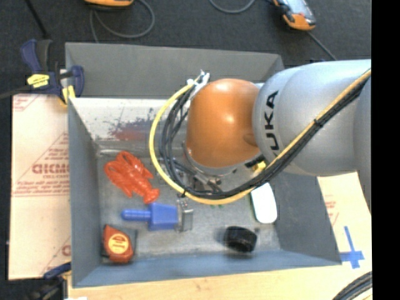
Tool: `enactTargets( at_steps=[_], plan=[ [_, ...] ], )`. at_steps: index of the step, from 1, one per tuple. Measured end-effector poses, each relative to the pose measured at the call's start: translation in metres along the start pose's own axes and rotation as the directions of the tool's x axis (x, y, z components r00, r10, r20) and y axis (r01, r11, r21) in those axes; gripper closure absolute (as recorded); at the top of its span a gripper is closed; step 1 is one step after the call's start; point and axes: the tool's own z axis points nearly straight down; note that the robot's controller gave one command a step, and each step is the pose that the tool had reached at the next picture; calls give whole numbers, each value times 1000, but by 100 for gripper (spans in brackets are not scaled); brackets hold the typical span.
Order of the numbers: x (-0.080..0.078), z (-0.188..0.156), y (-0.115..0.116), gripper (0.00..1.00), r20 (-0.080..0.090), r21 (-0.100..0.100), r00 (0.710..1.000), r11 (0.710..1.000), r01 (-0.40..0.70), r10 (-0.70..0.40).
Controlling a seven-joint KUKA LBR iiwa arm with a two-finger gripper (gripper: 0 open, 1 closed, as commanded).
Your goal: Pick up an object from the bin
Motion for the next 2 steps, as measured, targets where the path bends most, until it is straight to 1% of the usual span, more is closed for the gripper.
enactTargets(
  at_steps=[1,2],
  plan=[
    [2,56,7,0,-2,-1,1000,1000,2,-2],
    [10,92,11,0,-11,0,997,997,74,-74]
  ],
)
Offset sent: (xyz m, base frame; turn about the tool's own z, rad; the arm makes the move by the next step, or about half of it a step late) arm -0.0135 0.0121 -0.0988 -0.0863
